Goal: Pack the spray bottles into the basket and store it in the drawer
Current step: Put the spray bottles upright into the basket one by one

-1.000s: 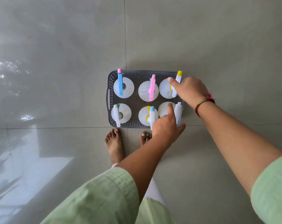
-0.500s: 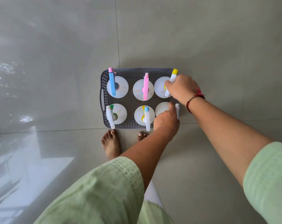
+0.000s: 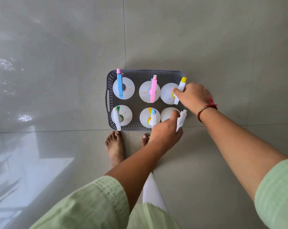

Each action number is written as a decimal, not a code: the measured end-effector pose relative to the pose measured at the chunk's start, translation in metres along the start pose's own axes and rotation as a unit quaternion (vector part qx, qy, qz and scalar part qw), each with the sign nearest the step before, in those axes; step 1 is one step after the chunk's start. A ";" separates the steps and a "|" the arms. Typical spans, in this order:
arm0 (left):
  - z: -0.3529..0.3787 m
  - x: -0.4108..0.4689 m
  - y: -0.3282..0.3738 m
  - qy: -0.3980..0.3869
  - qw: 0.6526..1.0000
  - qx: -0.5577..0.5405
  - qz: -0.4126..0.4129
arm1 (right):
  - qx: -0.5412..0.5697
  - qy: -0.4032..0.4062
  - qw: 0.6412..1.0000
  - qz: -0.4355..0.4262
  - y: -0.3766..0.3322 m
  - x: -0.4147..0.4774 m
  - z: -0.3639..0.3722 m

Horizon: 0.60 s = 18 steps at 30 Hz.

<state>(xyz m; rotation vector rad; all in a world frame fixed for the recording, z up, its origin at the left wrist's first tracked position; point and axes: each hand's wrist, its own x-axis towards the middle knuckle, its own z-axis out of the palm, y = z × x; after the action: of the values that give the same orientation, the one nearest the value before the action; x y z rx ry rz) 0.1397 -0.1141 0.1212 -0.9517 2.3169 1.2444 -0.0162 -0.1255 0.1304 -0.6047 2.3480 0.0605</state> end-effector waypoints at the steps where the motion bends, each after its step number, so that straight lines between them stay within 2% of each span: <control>1: -0.004 -0.007 -0.005 0.018 1.000 -0.012 0.014 | 0.009 -0.006 1.000 0.011 0.001 -0.003 -0.001; 3: -0.014 -0.020 -0.016 0.048 0.998 -0.034 0.003 | 0.034 -0.020 0.998 0.052 0.003 -0.011 -0.007; 6: -0.028 -0.030 -0.034 0.069 0.992 -0.046 -0.099 | 0.052 -0.061 0.991 0.110 0.014 -0.025 -0.012; 9: -0.031 -0.027 -0.046 0.017 0.982 -0.021 -0.186 | 0.064 -0.122 0.981 0.139 0.030 -0.039 -0.001; 13: -0.022 -0.012 -0.046 -0.026 0.978 0.014 -0.207 | 0.098 -0.183 0.965 0.162 0.040 -0.047 0.026; 18: -0.019 0.003 -0.041 -0.031 0.980 0.032 -0.192 | 0.132 -0.168 0.966 0.144 0.034 -0.040 0.041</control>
<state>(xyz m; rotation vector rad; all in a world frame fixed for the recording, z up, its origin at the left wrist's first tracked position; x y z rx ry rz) 0.1668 -0.1472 0.1051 -1.2461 1.9876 1.0181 0.0205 -0.0709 0.1214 -0.1073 2.0486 -0.0178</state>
